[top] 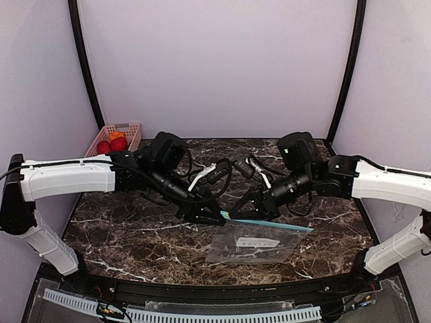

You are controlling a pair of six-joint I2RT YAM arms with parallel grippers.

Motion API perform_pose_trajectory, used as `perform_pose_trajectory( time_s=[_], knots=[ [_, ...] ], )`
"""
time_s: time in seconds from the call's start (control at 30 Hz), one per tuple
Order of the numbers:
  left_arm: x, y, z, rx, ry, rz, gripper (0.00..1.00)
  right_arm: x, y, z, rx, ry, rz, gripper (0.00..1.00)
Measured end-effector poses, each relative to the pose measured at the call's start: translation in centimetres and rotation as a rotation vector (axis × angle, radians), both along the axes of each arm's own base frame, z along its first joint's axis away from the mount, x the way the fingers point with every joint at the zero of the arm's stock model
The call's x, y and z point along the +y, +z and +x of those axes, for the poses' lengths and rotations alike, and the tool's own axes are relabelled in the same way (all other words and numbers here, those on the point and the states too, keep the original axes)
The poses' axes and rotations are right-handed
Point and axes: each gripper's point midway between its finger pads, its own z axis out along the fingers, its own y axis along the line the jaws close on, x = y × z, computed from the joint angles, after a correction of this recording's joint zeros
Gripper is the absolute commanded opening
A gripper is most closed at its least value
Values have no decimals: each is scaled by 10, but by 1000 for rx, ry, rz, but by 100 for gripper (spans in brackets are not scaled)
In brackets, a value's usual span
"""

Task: Place the food in the zip-top bag and seal the zipper
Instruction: Hold the zipper from the zipper food storage bag, then hold the zipper food storage bag.

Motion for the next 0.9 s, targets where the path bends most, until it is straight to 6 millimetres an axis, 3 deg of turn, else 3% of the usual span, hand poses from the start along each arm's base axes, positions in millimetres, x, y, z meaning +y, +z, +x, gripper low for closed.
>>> perform_pose_trajectory(
  time_s=[0.2, 0.33, 0.9],
  knots=[
    [-1, -1, 1, 14, 10, -4, 8, 0, 0, 0, -2, 0, 3, 0],
    [-2, 1, 0, 20, 9, -9, 2, 0, 0, 2, -7, -9, 1, 0],
    [-3, -3, 4, 11, 26, -8, 1, 0, -4, 5, -14, -25, -9, 0]
  ],
)
